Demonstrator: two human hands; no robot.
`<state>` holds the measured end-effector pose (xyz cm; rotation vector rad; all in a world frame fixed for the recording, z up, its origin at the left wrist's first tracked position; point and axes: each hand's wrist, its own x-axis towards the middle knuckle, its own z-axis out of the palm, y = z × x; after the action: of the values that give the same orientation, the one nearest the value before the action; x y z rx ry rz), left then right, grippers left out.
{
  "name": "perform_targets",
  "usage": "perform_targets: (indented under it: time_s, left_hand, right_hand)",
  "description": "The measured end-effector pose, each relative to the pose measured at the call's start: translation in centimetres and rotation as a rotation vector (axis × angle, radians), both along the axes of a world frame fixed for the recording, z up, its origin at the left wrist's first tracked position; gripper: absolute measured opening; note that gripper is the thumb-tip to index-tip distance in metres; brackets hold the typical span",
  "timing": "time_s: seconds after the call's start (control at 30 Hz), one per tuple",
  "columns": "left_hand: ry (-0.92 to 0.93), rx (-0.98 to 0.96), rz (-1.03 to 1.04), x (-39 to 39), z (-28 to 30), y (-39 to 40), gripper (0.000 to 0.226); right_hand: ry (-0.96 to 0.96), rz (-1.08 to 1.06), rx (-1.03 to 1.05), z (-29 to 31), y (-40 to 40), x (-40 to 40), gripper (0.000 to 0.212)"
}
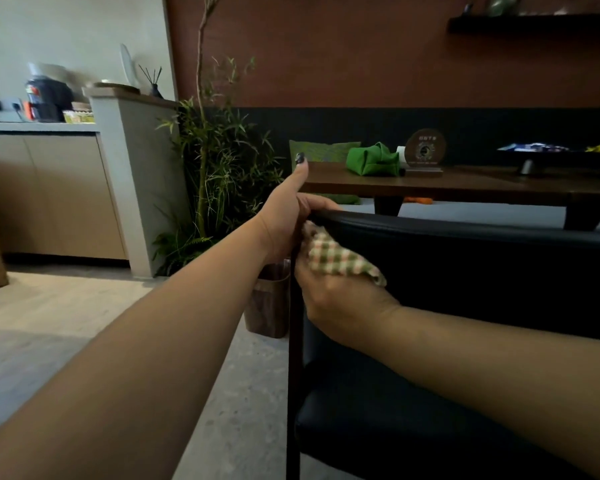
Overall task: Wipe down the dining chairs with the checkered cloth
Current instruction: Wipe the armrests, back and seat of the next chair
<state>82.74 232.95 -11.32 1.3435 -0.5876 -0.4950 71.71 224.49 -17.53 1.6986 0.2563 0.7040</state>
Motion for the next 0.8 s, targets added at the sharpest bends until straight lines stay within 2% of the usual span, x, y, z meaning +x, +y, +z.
perform_targets:
  time_s: [0.1, 0.17, 0.27, 0.3, 0.33, 0.4, 0.47, 0.53, 0.6, 0.73, 0.8]
  left_hand:
    - [-0.036, 0.020, 0.036, 0.1, -0.2, -0.1, 0.091]
    - [-0.062, 0.031, 0.048, 0.1, -0.3, -0.2, 0.093]
    - [-0.108, 0.050, 0.074, -0.1, -0.4, -0.6, 0.094]
    - [-0.109, 0.048, 0.078, -0.3, -0.4, -0.7, 0.094]
    - [-0.103, 0.039, 0.083, -0.4, -0.5, -0.8, 0.093]
    - [-0.058, -0.006, 0.071, -0.4, -0.4, -0.8, 0.091]
    - [0.001, -0.070, 0.051, -0.6, -0.2, -0.8, 0.083]
    - [0.021, -0.083, 0.043, -0.9, -0.1, -0.8, 0.079]
    - [-0.031, -0.037, 0.071, -1.1, -0.2, -0.9, 0.083]
    - [-0.114, 0.046, 0.134, -1.6, -0.1, -0.8, 0.079]
    - [-0.161, 0.081, 0.188, -2.0, 0.0, -0.8, 0.071]
  right_hand:
    - [0.100, -0.110, -0.103, -2.2, -0.1, 0.0, 0.046]
    - [0.288, -0.063, -0.209, -3.7, -0.4, -0.3, 0.042]
    - [0.508, -0.062, -0.204, -4.4, -0.4, -1.2, 0.037]
    - [0.546, -0.066, -0.121, -3.8, 0.1, -1.3, 0.038]
    - [0.537, -0.060, 0.050, -2.5, 0.8, -1.2, 0.043]
    - [0.419, 0.006, 0.389, 1.2, 1.9, -0.9, 0.059]
    - [0.303, 0.143, 0.513, 4.3, 1.9, -1.1, 0.052]
    - [0.148, 0.243, 0.398, 4.7, 0.8, -1.2, 0.044]
    - [0.077, 0.192, 0.277, 2.3, 0.0, -1.0, 0.044]
    - [0.297, 0.028, -0.114, -4.3, -1.1, -0.7, 0.035]
    - [0.416, 0.018, -0.180, -5.7, -1.9, -1.0, 0.033]
